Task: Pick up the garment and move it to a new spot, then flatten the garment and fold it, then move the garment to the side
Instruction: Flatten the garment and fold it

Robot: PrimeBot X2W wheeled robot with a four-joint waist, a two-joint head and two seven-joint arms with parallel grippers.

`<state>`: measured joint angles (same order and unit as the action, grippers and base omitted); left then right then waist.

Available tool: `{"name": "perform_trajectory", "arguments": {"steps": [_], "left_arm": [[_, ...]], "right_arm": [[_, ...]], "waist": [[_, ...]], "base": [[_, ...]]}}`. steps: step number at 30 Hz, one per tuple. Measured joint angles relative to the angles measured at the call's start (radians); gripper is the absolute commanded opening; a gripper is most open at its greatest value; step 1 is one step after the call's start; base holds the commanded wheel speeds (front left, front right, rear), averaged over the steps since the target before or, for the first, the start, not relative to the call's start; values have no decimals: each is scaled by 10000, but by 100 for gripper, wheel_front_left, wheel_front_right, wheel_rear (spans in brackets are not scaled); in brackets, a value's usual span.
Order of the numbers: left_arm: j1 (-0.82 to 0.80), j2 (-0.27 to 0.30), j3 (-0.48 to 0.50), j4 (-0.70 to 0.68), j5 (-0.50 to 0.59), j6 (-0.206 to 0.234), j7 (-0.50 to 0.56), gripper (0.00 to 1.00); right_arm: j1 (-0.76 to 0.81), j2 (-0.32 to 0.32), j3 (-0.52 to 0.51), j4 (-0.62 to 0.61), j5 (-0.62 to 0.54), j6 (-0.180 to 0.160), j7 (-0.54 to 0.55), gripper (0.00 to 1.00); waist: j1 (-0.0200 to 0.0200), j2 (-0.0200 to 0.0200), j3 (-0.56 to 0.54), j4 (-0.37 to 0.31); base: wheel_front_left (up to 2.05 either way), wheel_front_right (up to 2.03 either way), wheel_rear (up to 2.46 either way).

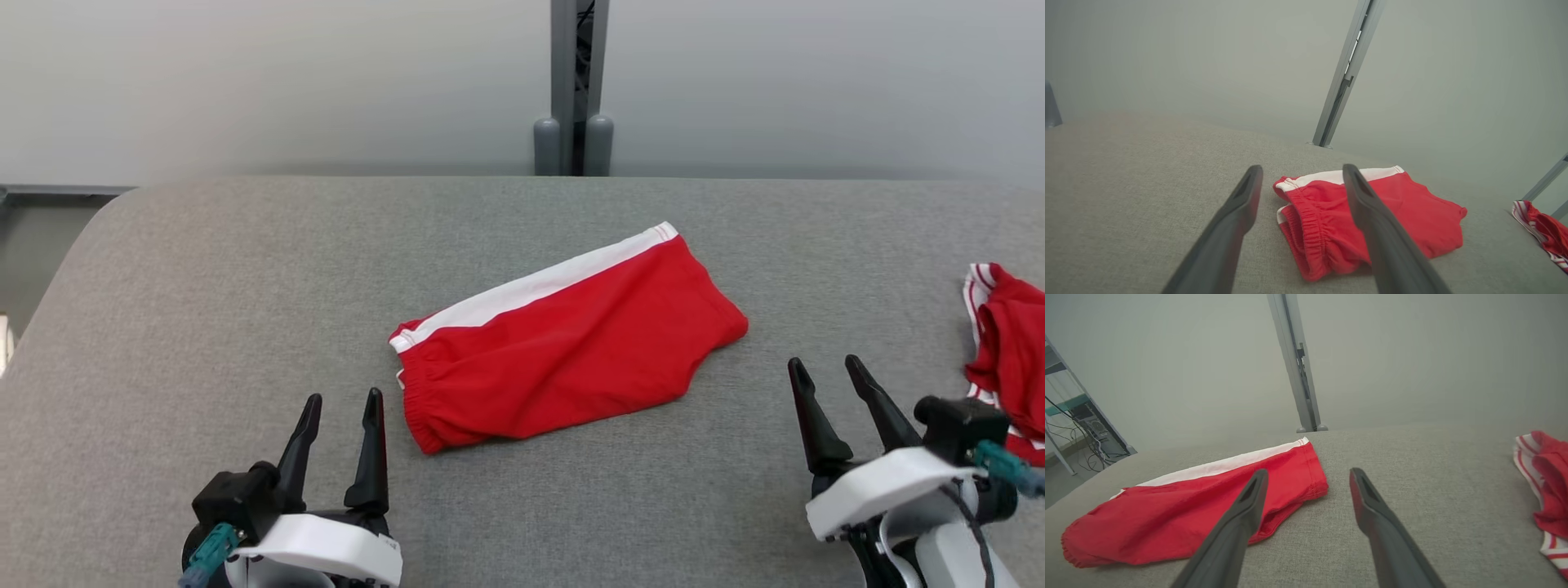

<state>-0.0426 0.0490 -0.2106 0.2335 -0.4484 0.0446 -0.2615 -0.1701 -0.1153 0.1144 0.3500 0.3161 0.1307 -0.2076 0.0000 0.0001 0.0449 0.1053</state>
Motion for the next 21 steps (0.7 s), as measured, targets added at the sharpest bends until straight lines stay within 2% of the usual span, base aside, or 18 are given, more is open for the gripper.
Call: {"name": "perform_trajectory", "arguments": {"steps": [6,9,15,18,21], "left_arm": [[-128,2,-232,40,136,372,0,100],[-249,0,-368,23,94,453,-2,100],[-254,2,-453,-12,-31,533,0,100],[-263,2,-353,-113,-31,570,0,100],[-291,2,-353,-155,-33,562,0,100]], "right_arm": [[-745,119,-115,610,2002,0,1693,100],[-1108,234,-631,928,3043,0,2566,100],[-1755,349,-1776,1985,3354,0,3638,100],[-2281,485,-2686,2905,3037,0,4102,100],[-2720,546,-3131,3434,2671,0,4282,100]], "waist": [[0,0,311,479],[0,0,484,815],[0,0,816,1535],[0,0,1029,1919],[0,0,1183,2136]], "base": [[0,0,0],[0,0,0],[0,0,0],[0,0,0],[0,0,0]]}}
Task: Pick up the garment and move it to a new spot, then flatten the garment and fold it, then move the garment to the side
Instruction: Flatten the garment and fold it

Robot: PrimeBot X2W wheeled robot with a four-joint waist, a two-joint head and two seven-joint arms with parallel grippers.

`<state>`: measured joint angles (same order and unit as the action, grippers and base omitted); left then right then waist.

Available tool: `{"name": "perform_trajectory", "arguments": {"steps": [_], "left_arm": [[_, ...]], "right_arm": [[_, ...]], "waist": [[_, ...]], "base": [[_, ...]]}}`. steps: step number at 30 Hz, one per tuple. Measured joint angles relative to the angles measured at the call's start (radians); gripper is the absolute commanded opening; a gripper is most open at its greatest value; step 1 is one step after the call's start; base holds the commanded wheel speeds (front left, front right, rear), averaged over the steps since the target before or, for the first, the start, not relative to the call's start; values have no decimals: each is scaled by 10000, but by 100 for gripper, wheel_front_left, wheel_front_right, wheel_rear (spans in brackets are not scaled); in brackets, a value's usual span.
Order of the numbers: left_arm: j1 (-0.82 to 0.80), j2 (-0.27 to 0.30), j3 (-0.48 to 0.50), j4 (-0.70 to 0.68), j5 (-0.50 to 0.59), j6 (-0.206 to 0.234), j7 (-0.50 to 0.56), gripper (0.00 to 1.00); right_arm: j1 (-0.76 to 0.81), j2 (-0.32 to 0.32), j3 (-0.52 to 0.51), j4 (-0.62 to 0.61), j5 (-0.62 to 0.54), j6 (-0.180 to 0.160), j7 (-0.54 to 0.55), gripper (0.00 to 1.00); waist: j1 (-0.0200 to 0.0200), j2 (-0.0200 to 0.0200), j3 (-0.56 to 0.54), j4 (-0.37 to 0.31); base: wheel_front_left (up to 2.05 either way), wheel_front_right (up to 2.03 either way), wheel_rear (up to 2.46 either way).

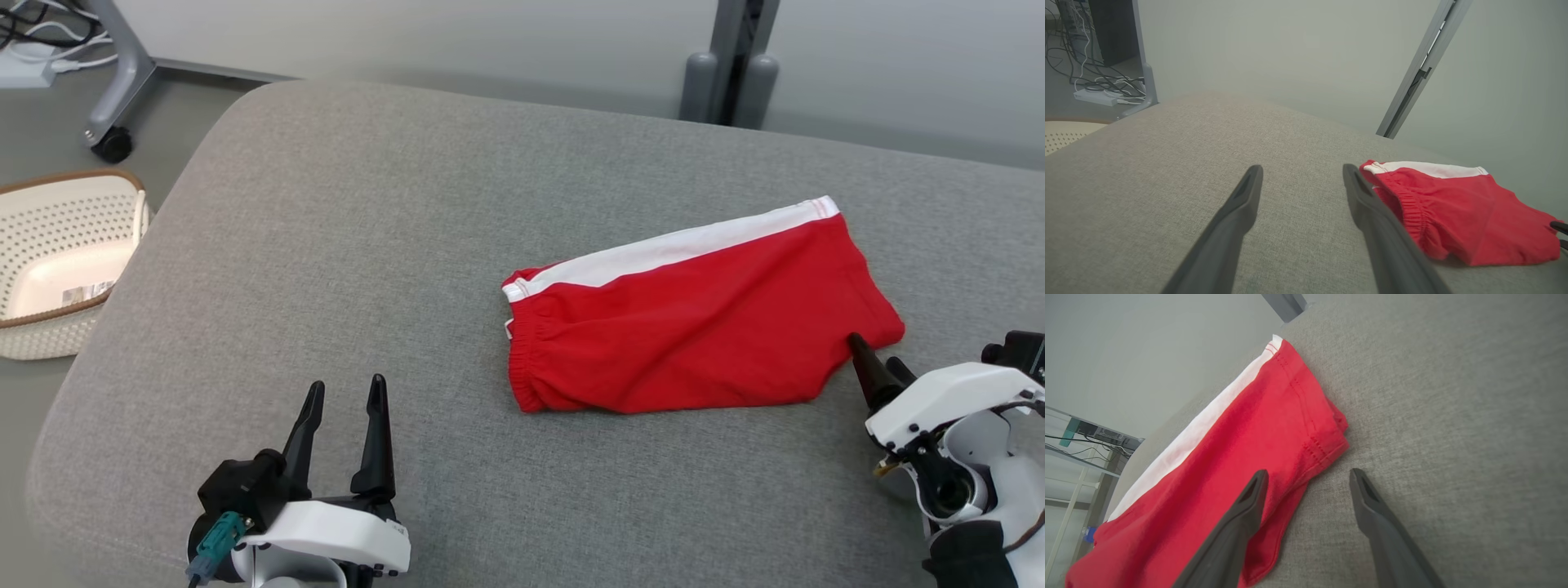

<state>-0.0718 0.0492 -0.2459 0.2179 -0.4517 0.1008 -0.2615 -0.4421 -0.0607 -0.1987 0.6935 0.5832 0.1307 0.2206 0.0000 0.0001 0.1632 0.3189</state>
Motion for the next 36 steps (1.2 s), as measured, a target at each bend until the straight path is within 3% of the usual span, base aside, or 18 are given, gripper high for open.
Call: {"name": "perform_trajectory", "arguments": {"steps": [10,17,20,21,22,23,29,36], "left_arm": [[-191,-2,-178,-125,-255,77,0,100],[-382,-2,-244,-153,-332,148,0,100],[-460,4,-514,-54,502,150,0,100],[-501,-17,-568,-61,445,148,0,100],[-529,-19,-573,-86,272,150,0,100],[-538,-6,-564,-96,171,161,0,100],[-538,0,-552,-96,82,234,0,100],[-513,2,-397,50,82,174,0,100]], "right_arm": [[-1264,50,-1051,1195,-658,2,412,100],[-1787,42,-1160,1655,-871,2,531,100],[-1895,42,-1143,1779,-928,2,489,100],[-1923,42,-1141,1835,-928,2,439,72],[-1968,38,-1139,1875,-924,2,428,31],[-2032,38,-1129,1910,-918,2,412,0],[-2078,61,-976,2015,-709,0,98,0],[-1778,138,-345,1643,504,0,-435,0]], "waist": [[0,0,409,400],[0,0,558,502],[0,0,595,527],[0,0,605,532],[0,0,615,535],[0,0,622,534],[0,0,580,455],[0,0,267,131]], "base": [[0,0,0],[0,0,0],[0,0,0],[0,0,0],[0,0,0],[0,0,0],[0,0,0],[0,0,0]]}}
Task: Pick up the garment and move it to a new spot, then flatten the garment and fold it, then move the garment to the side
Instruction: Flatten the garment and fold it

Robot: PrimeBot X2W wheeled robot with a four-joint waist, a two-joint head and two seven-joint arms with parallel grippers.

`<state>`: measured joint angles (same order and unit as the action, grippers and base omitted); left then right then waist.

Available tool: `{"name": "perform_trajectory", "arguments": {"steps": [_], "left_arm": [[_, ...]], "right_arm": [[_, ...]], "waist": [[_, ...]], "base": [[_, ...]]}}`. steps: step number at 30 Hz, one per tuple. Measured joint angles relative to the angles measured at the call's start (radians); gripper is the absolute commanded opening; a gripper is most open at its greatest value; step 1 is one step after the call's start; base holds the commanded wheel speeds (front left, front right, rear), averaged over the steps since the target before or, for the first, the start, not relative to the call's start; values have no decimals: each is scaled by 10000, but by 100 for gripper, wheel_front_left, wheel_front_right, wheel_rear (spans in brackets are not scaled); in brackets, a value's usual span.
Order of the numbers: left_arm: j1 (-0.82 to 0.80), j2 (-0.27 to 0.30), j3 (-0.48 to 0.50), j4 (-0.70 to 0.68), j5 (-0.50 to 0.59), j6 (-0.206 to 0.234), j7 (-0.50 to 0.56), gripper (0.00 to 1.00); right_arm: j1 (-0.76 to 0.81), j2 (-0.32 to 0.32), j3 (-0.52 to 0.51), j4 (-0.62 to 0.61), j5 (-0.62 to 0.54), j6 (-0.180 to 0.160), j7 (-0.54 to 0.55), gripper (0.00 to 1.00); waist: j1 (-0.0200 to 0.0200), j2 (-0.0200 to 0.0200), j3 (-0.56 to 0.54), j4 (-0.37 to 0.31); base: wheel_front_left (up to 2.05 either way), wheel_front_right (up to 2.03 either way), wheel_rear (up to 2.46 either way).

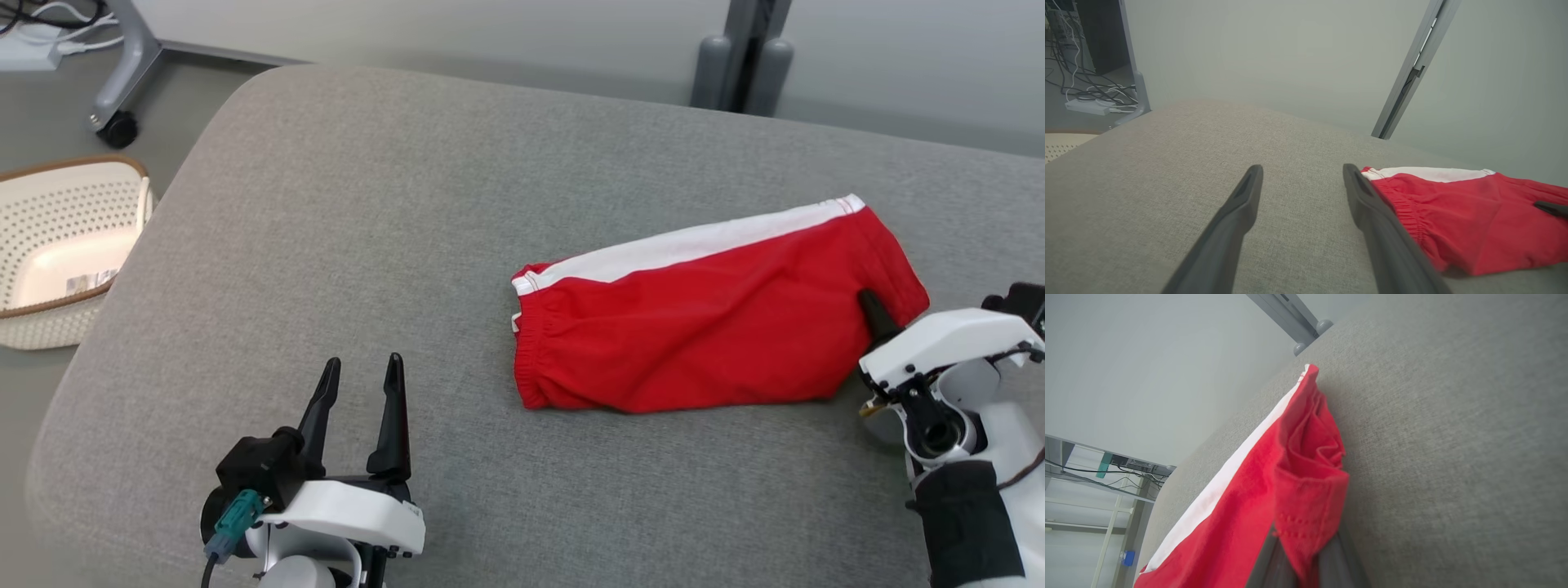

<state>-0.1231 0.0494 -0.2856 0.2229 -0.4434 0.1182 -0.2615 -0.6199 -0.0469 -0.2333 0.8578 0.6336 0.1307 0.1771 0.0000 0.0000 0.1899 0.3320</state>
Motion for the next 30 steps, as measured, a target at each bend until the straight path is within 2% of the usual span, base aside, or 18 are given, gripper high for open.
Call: {"name": "perform_trajectory", "arguments": {"steps": [5,11,22,30], "left_arm": [[142,-6,42,105,31,-90,0,100],[270,-8,84,263,111,-217,0,100],[569,-6,144,439,121,-293,0,100],[593,-6,186,495,169,-378,0,100]], "right_arm": [[681,-2,295,-362,692,0,-543,0],[1367,2,719,-309,928,0,-1471,0],[1848,-2,0,909,1317,0,-2918,0],[1778,-4,245,1423,1304,0,-3266,0]], "waist": [[0,0,-313,-368],[0,0,-646,-939],[-1,0,-1225,-1566],[0,0,-1417,-1802]], "base": [[0,0,0],[0,0,0],[0,0,0],[0,0,0]]}}
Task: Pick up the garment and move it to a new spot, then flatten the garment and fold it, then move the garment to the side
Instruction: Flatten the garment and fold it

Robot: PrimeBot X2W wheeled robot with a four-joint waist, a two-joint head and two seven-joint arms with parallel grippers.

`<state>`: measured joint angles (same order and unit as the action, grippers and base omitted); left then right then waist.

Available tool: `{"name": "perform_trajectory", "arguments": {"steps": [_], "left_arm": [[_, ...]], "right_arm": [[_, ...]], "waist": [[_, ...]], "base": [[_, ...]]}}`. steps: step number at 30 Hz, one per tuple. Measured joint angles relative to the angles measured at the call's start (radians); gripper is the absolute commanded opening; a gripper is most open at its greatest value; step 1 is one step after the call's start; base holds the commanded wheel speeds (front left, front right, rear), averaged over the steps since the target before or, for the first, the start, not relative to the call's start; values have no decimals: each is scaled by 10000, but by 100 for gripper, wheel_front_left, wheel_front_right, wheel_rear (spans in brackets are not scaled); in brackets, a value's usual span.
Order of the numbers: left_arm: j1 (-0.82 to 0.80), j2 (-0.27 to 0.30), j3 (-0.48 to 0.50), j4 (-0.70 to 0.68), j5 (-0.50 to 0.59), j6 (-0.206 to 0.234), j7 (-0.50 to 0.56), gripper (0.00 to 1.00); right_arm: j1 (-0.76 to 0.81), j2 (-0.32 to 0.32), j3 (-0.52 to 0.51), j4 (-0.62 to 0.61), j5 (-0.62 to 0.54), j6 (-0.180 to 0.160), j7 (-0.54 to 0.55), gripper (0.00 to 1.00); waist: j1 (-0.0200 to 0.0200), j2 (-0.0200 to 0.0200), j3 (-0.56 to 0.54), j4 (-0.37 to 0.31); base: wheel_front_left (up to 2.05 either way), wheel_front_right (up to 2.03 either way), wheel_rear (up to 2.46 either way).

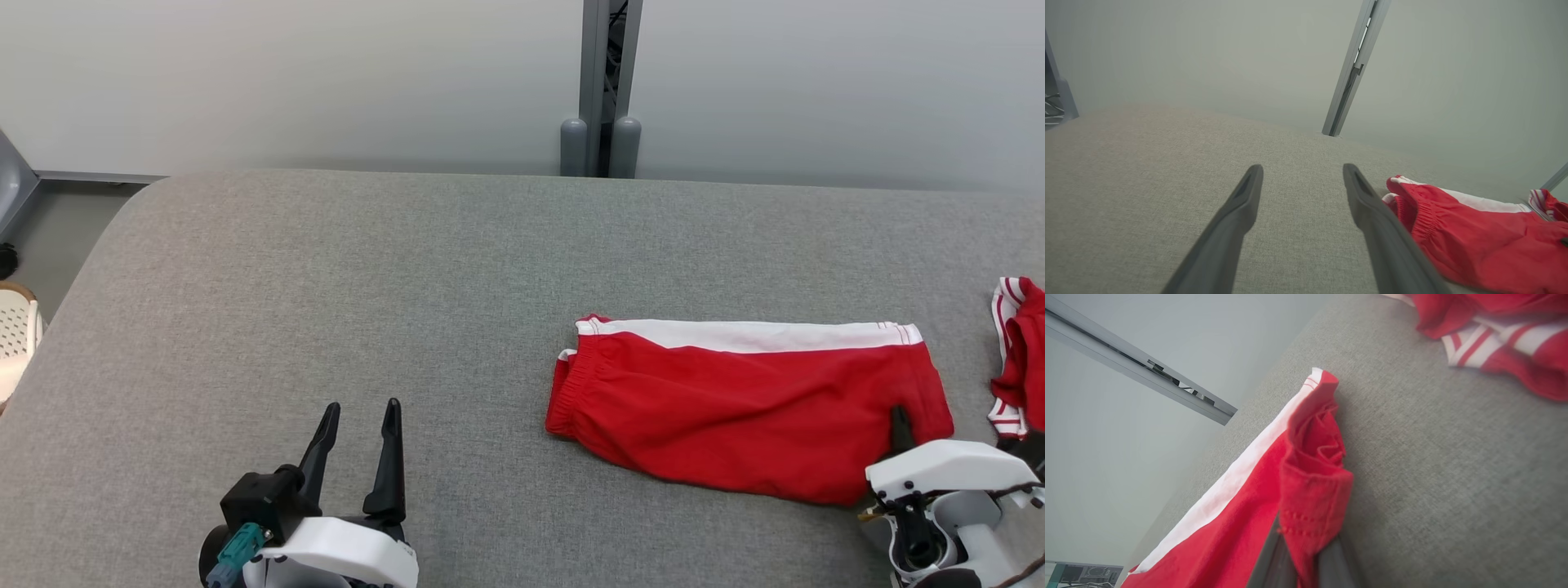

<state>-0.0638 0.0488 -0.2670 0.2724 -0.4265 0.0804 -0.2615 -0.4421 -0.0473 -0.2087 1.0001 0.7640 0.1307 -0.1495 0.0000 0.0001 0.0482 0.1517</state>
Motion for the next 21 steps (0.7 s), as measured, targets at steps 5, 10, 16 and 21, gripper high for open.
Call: {"name": "perform_trajectory", "arguments": {"steps": [5,10,16,21], "left_arm": [[-6,0,21,13,44,-2,0,100],[24,-4,109,102,42,-4,-2,100],[325,-2,244,286,4,-65,-2,100],[419,0,301,326,-48,-96,0,100]], "right_arm": [[-203,-6,422,-128,-102,0,-123,0],[-420,-12,1168,-625,-88,0,-186,0],[-332,-12,2529,-1643,-50,0,-197,0],[88,-8,3509,-2428,209,0,-63,0]], "waist": [[0,0,-52,79],[0,0,-195,287],[0,0,-443,659],[0,0,-572,1078]], "base": [[0,0,0],[0,0,0],[0,0,0],[0,0,0]]}}
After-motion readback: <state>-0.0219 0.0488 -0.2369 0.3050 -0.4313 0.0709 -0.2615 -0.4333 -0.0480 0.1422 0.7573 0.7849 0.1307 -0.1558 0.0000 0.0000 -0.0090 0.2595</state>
